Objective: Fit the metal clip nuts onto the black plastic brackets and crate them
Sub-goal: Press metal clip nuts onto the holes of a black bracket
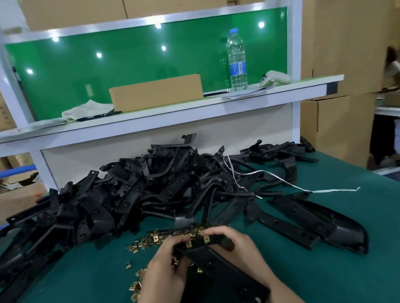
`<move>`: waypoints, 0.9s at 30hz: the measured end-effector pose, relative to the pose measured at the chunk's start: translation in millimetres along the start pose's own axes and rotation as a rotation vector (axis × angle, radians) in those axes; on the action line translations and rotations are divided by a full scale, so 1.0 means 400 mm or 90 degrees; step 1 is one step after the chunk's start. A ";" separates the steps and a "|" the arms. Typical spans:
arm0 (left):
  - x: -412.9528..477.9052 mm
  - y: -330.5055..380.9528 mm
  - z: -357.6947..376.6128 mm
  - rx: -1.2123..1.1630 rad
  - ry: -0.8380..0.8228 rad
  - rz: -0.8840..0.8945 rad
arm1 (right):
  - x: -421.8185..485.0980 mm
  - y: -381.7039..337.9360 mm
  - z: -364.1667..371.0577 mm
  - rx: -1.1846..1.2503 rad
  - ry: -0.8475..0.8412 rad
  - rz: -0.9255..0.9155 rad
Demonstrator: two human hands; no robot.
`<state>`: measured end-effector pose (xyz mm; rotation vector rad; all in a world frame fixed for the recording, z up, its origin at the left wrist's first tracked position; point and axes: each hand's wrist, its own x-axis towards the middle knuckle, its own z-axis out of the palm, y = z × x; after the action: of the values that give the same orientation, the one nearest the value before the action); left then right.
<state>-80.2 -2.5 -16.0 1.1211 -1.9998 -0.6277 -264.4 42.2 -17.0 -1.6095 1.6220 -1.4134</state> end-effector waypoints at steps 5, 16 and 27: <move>-0.002 0.012 -0.002 0.049 -0.020 0.060 | -0.024 -0.009 -0.031 0.025 -0.009 -0.018; 0.015 0.239 0.082 -0.144 -0.132 0.018 | -0.160 -0.026 -0.150 0.287 0.134 0.139; -0.069 0.570 0.316 -0.336 -0.285 0.078 | -0.365 -0.050 -0.395 0.401 0.499 0.099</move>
<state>-285.8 141.9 59.3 0.5654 -2.0570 -1.3378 -359.9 233.8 10.7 -0.5767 1.3683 -2.3250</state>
